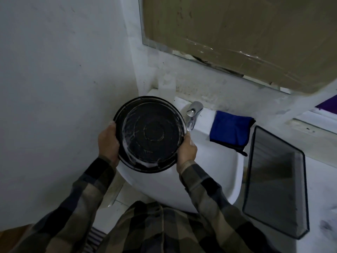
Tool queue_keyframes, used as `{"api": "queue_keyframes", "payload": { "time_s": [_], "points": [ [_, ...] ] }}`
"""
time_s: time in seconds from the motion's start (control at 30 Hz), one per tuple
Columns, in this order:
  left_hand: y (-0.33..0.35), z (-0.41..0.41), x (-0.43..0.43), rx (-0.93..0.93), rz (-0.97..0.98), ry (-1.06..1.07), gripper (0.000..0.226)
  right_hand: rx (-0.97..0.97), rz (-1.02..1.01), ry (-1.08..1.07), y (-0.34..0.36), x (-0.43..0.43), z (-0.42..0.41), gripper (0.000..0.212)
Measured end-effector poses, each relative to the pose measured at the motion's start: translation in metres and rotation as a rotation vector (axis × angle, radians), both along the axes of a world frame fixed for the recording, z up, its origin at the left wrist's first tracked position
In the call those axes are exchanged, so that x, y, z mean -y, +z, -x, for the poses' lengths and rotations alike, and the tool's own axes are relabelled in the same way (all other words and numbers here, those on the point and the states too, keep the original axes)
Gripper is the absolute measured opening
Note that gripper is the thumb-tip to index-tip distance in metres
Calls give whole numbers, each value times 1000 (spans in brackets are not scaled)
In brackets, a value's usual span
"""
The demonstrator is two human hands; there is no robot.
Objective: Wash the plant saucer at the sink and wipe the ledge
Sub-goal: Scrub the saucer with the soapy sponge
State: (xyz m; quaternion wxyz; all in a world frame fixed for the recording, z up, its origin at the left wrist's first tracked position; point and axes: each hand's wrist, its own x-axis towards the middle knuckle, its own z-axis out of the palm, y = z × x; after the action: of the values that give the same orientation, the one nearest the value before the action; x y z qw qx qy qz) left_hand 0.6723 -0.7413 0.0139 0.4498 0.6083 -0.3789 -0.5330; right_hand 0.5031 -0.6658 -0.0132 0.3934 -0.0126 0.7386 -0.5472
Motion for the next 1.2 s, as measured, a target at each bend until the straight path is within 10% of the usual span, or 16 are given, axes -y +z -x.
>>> {"api": "queue_keyframes", "payload": {
  "time_s": [0.2, 0.4, 0.67, 0.83, 1.03, 1.2],
  "points": [
    [-22, 4, -4, 202, 25, -112, 28, -19, -8, -54, 7, -6, 13, 41],
    [4, 6, 15, 411, 223, -468, 25, -924, 177, 687, 15, -8, 16, 38],
    [19, 20, 22, 481, 310, -656, 35, -1312, 115, 912, 34, 2, 19, 29],
    [3, 32, 7, 384, 198, -541, 28, -1015, 47, 889, 22, -2, 30, 76],
    [-14, 28, 6, 204, 49, -301, 31, -600, 195, 691, 19, -26, 39, 25],
    [-20, 22, 11, 33, 5, -275, 42, -684, 248, 861, 21, -38, 39, 37]
  ]
}}
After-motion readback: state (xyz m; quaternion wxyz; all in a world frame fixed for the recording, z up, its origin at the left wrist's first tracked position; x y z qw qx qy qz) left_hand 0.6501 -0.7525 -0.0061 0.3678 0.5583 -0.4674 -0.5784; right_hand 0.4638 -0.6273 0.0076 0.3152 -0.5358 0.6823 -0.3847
